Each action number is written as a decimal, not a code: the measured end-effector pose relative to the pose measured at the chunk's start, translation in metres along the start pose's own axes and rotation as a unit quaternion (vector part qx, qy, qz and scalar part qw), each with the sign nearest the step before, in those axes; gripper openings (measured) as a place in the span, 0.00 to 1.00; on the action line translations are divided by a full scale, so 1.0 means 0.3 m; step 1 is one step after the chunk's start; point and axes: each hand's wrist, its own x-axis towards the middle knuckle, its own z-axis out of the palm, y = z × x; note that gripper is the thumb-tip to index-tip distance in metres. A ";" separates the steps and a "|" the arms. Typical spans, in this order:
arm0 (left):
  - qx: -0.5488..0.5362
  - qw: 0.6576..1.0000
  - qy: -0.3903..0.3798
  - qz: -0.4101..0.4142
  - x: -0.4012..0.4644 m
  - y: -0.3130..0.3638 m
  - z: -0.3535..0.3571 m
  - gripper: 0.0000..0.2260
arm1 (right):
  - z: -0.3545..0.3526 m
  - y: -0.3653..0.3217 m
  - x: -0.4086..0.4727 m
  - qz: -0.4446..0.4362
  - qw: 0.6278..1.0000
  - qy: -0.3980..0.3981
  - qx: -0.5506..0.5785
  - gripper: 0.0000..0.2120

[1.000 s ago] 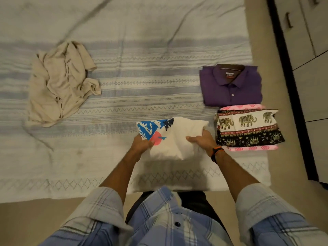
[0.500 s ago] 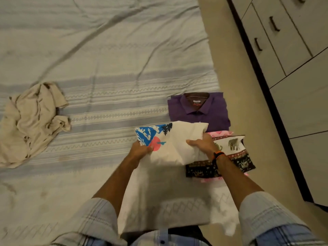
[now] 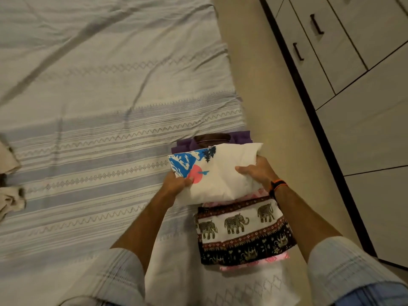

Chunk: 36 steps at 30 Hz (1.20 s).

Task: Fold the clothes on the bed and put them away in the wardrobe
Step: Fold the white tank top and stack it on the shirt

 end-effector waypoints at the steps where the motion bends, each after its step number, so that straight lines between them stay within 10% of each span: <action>1: -0.003 1.000 -0.003 0.001 0.037 0.019 0.025 0.23 | -0.020 -0.002 0.044 0.004 1.000 0.001 0.000 0.24; 11: 0.021 1.000 0.002 0.013 0.188 0.028 0.088 0.12 | -0.047 0.046 0.230 0.045 0.974 0.059 -0.212 0.45; 36: -0.003 0.996 0.026 0.086 -0.474 -0.212 -0.214 0.30 | 0.222 0.037 -0.474 -0.116 0.982 -0.019 -0.145 0.29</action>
